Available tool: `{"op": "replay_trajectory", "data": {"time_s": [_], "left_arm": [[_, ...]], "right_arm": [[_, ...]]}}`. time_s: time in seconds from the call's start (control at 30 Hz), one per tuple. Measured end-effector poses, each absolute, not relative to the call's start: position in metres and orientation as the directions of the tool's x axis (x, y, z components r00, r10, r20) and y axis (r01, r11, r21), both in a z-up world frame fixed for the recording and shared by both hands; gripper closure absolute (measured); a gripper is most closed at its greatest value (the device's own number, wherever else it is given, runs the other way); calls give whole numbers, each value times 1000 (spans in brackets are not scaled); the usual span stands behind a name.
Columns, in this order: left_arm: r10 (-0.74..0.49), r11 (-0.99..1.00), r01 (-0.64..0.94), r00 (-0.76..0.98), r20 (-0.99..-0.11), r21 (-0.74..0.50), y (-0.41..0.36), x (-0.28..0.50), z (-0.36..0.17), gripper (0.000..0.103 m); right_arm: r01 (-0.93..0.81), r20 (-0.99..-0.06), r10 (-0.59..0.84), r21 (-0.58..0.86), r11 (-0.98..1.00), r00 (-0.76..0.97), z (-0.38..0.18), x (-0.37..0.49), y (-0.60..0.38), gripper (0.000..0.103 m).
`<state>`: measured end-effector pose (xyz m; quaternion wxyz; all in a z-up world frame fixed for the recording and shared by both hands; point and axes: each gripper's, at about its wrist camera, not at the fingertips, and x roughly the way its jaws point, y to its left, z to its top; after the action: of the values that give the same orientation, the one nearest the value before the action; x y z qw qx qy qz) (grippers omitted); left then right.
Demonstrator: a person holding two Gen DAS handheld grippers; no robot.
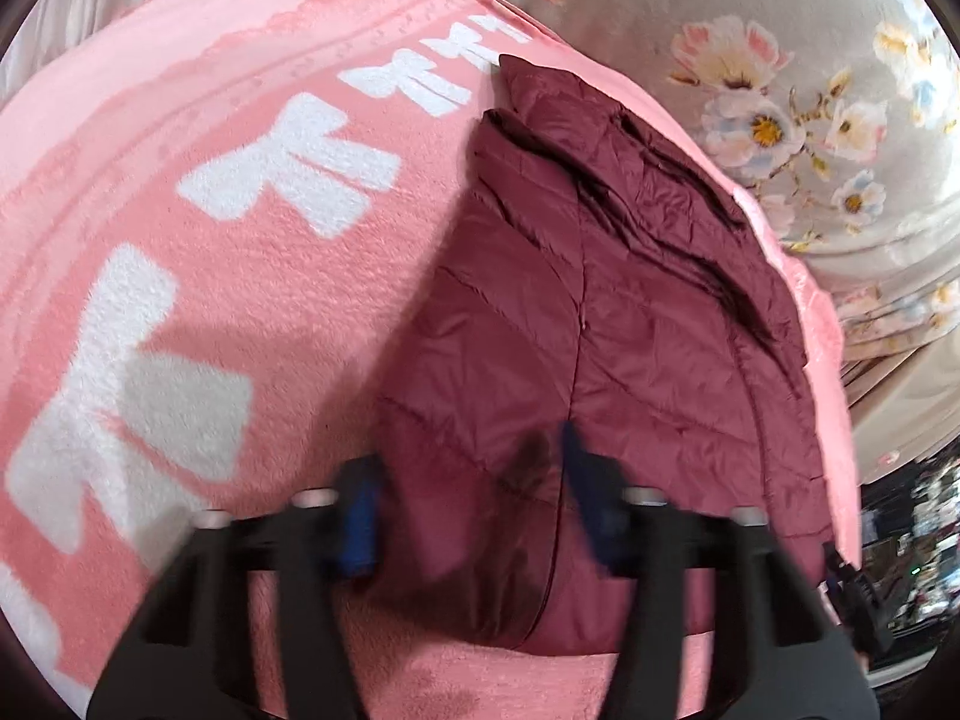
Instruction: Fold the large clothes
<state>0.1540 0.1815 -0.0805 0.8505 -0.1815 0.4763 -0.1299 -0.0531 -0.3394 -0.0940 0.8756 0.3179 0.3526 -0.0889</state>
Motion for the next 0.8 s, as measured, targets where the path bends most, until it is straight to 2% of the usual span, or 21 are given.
{"op": "replay_trajectory", "data": {"time_s": [0.07,0.17,0.4,0.63,0.73,0.8], "left_arm": [[-402,897,58,521,-753,-438,183,147,-73,92],[-430,881,75,540,-723,-468,192,134,-59,98],[-506,834,153,595,-624,-531,216,71,-6,99],[-550,797,254,680,-485,-547,246,-9,69,99],[-546,797,301,731,-410,-524,250,-26,111,99],[-537,804,320,752,-382,-500,244,-24,130,99]], "right_arm": [[370,-651,67,509,777,756,-86,-58,-336,94],[336,-615,45,489,805,788,-66,-73,-327,97],[251,-509,28,471,846,860,-11,-136,-313,98],[140,-287,-13,426,894,958,77,-227,-297,99],[108,-191,-32,402,909,981,110,-236,-292,99],[96,-160,-36,389,916,986,127,-225,-293,99]]}}
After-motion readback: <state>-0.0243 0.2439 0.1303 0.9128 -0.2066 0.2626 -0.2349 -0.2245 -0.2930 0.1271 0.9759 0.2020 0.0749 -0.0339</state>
